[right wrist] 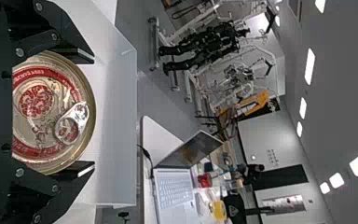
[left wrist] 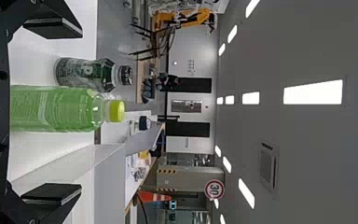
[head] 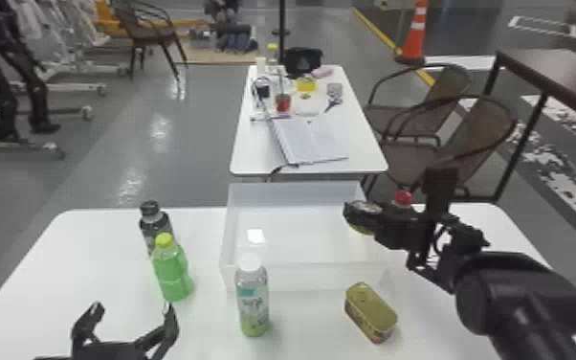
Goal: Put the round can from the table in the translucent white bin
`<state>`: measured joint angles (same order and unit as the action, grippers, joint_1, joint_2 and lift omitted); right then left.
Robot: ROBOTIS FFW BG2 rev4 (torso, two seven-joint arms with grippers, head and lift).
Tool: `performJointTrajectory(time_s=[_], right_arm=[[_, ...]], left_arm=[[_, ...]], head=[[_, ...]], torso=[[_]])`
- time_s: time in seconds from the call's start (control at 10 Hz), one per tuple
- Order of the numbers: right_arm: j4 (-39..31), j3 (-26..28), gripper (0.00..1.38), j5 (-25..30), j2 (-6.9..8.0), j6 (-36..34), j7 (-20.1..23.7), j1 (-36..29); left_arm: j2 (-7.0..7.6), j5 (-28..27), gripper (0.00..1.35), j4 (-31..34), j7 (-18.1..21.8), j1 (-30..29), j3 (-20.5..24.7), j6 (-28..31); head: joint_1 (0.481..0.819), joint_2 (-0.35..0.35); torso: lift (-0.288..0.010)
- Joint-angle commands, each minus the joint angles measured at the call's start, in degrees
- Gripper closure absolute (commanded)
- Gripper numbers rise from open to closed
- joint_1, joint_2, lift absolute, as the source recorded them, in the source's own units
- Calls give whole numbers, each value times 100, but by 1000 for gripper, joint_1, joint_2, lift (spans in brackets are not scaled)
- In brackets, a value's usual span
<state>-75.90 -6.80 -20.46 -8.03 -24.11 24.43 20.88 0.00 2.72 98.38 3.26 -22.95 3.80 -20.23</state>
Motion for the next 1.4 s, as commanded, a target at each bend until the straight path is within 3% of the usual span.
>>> performJointTrajectory(time_s=[0.0, 0.2, 0.6, 0.8, 0.9, 1.1, 1.3], right_arm=[[576, -50, 751, 121, 100, -164, 203, 329], [1323, -226, 751, 156, 109, -164, 625, 690], [2106, -270, 708, 174, 162, 65, 704, 918], [2141, -279, 317, 174, 170, 276, 713, 936], [2132, -270, 202, 209, 179, 311, 704, 953], [2141, -270, 104, 156, 179, 522, 625, 953], [1886, -270, 104, -195, 170, 979, 642, 857]], left_arm=[[-15, 9, 136, -30, 0, 28, -11, -7], [-15, 18, 136, -56, 0, 37, -29, -7], [-15, 35, 136, -91, 8, 54, -46, -7], [-15, 35, 136, -91, 0, 54, -46, -7], [-15, 26, 136, -91, 8, 54, -46, -7], [-15, 26, 136, -91, 8, 54, -46, -7], [-15, 18, 136, -91, 8, 45, -46, -25]], head=[[549, 0], [549, 0], [549, 0], [549, 0], [549, 0], [549, 0], [549, 0]], torso=[[-100], [-100], [-100], [-100], [-100], [-100], [-100]])
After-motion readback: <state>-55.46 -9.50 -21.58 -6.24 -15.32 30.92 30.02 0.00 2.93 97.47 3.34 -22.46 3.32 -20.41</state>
